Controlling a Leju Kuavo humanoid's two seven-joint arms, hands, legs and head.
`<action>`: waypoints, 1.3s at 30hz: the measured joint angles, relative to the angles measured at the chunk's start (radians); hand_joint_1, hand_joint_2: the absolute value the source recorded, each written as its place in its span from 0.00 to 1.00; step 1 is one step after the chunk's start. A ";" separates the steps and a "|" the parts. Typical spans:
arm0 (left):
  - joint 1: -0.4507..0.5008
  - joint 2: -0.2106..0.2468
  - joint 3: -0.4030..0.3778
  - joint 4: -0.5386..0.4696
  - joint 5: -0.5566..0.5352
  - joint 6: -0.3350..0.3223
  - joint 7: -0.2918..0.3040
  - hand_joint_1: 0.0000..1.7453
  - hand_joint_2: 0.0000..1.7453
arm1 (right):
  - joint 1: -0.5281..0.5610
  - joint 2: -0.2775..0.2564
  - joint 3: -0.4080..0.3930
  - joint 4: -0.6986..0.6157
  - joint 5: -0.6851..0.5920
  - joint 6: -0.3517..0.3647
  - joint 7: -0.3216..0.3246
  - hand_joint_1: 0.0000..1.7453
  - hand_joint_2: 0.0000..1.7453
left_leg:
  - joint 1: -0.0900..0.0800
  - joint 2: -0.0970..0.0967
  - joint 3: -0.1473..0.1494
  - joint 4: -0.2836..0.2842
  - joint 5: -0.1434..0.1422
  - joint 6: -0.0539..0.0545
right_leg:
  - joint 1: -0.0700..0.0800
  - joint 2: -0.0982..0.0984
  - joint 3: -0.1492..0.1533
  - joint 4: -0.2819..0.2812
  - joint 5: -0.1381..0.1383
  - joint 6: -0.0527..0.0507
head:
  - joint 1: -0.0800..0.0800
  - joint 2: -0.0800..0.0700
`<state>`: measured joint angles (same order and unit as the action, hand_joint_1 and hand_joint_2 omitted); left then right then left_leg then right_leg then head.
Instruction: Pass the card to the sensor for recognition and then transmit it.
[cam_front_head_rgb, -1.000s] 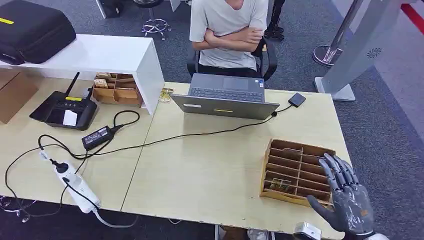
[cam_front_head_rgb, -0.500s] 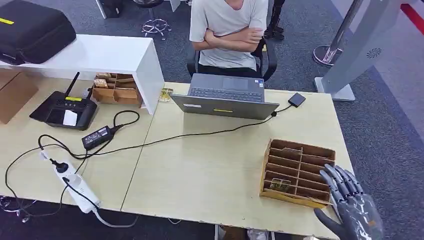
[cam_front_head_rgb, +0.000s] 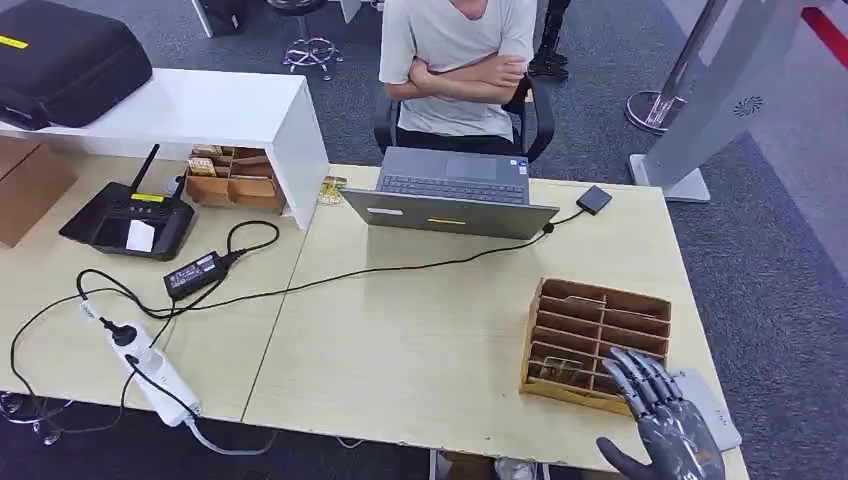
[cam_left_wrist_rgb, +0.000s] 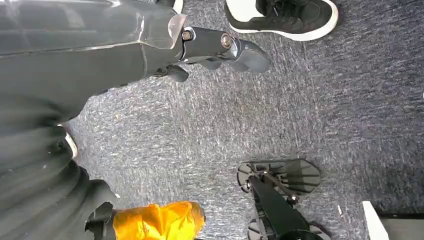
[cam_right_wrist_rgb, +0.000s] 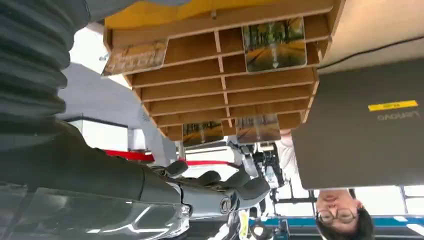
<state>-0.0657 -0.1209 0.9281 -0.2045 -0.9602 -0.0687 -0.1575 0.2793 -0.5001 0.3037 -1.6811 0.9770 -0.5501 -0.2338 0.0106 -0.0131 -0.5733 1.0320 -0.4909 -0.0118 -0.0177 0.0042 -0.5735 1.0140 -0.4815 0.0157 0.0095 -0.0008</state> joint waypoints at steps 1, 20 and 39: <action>0.000 0.000 0.000 0.000 0.000 0.000 0.000 0.00 1.00 | -0.001 0.000 0.005 0.004 -0.001 -0.001 0.000 0.00 1.00 | 0.000 0.000 0.000 0.000 0.000 0.000 | 0.000 0.000 0.000 0.000 0.000 0.000 | 0.000 0.000; 0.000 0.000 0.000 0.000 -0.014 -0.001 0.000 0.00 1.00 | -0.045 0.009 0.043 0.147 -0.027 -0.045 0.024 0.00 1.00 | 0.000 0.000 0.000 0.000 0.000 0.000 | 0.000 0.000 0.000 0.000 0.000 0.000 | 0.000 0.000; 0.000 0.000 0.000 0.000 -0.019 -0.001 0.000 0.00 1.00 | -0.053 0.023 0.029 0.217 -0.043 -0.055 0.021 1.00 1.00 | 0.000 0.000 0.000 0.000 0.000 0.000 | 0.000 0.000 0.000 0.000 0.000 0.000 | 0.000 0.000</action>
<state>-0.0658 -0.1209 0.9285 -0.2045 -0.9796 -0.0694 -0.1575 0.2263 -0.4772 0.3326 -1.4637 0.9335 -0.6046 -0.2129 0.0106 -0.0131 -0.5733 1.0320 -0.4910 -0.0118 -0.0177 0.0042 -0.5736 1.0140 -0.4815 0.0157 0.0092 -0.0008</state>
